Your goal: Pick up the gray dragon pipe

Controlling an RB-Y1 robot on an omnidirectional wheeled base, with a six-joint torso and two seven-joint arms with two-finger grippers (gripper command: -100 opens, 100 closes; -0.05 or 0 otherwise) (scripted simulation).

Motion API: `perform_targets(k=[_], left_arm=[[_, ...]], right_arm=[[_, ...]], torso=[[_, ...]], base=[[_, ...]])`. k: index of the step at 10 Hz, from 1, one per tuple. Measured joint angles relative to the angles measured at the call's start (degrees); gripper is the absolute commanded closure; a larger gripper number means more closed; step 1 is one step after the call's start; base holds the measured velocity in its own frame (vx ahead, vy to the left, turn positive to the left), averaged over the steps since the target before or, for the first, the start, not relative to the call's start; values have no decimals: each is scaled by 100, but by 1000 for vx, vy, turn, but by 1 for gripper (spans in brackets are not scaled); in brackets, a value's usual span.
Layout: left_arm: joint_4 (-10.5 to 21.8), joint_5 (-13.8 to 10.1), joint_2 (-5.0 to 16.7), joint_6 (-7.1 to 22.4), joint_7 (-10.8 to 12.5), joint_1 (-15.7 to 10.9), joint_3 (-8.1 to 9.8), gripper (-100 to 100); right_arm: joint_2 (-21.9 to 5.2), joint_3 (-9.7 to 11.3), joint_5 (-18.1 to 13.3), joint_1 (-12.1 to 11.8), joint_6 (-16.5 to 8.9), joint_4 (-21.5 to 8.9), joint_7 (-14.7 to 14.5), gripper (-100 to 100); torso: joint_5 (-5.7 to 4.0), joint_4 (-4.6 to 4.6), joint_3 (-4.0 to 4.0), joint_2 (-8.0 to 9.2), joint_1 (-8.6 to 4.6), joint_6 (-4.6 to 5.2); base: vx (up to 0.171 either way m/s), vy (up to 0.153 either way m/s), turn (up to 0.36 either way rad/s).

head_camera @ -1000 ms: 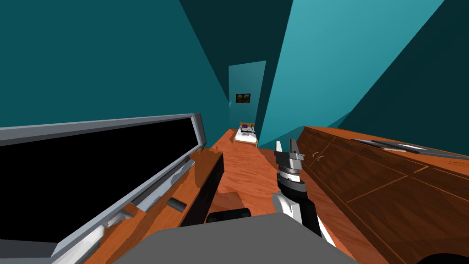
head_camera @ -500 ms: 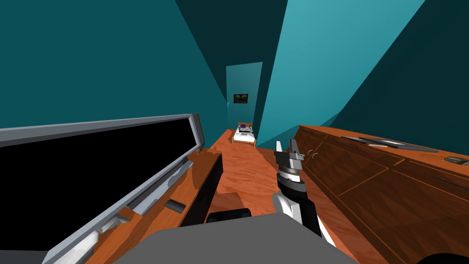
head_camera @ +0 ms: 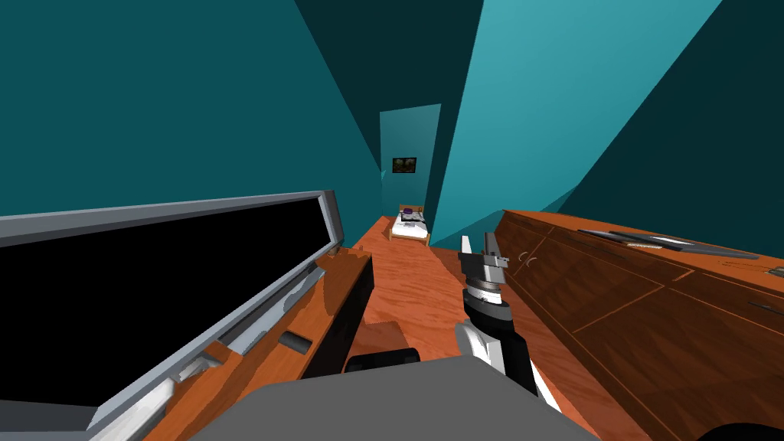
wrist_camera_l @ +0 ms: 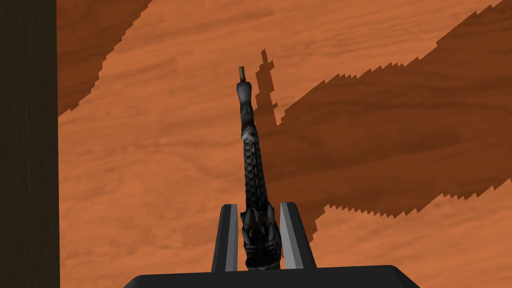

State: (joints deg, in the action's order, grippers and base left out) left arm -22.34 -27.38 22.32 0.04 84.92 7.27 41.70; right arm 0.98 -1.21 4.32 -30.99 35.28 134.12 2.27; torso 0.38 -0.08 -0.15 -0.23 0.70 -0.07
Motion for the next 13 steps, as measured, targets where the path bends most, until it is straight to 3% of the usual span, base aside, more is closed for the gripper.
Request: perform_targets(k=[1, 2, 3, 4, 5, 6, 7, 8, 9, 10, 11, 12, 13], left_arm=[[-467, 330, -229, 268, -255, 10, 479, 100], [-307, 182, -117, 255, -226, -20, 232, 100], [-315, 198, -127, 230, -158, -21, 158, 100], [-1008, 758, -464, 610, -371, -3, 844, 100], [-1505, 1066, -660, 855, -410, 6, 1214, 100], [-1395, 984, -531, 758, -305, -90, 1133, 100], [-1105, 707, -300, 518, -228, -118, 851, 100], [-945, 530, -198, 385, -207, -128, 676, 100], [-892, 511, -224, 412, -241, -154, 662, 100], [-709, 339, -165, 374, -218, -130, 432, 100], [-336, 166, -38, 254, -163, -170, 75, 100], [-436, 329, -157, 311, -219, -203, 84, 100], [-499, 280, -131, 405, -241, -226, -166, 100]], right_arm=[[0, 0, 0, -1, 0, 0, 0, 0], [0, 1, 0, 1, 0, 0, 0, 0], [0, 1, 0, 1, 0, 0, 0, 0], [0, 0, 0, 0, 0, 0, 0, 0], [0, 0, 0, 1, 0, 0, 0, 0], [0, 1, 0, 1, 0, 0, 0, 0], [0, 1, 0, 1, 0, 0, 0, 0], [0, 1, 0, 1, 0, 0, 0, 0], [0, 1, 0, 1, 0, 0, 0, 0], [0, 1, 0, 1, 0, 0, 0, 0], [0, 1, 0, 1, 0, 0, 0, 0], [0, 0, 0, 0, 0, 0, 0, 0], [0, 0, 0, 0, 0, 0, 0, 0]], torso=[[-3, -3, -6, -9, -9, -3], [-2, -1, -6, -10, -7, 7], [3, 4, -2, -6, -1, 17], [-4, -1, -4, -7, -2, 4], [-7, 1, -3, -7, -4, 10], [-5, 5, -2, -7, 0, 20], [-4, 2, -1, -3, 5, 13], [2, 1, 0, 0, 5, 10], [9, 1, 1, 2, 5, 9], [8, 0, 1, 4, 5, 5], [9, -1, 1, 4, 5, 7], [7, -2, -3, -3, 0, 3], [3, -4, -6, -9, -4, 2]], base=[[39, -25, 137], [10, -4, -26], [20, 1, 199], [22, -8, 139], [3, -5, 15], [2, -1, -42], [1, 6, -4], [-2, 7, 12], [0, 0, 0], [0, 0, 0], [18, -4, 267], [35, -20, 351], [30, -22, 140]])
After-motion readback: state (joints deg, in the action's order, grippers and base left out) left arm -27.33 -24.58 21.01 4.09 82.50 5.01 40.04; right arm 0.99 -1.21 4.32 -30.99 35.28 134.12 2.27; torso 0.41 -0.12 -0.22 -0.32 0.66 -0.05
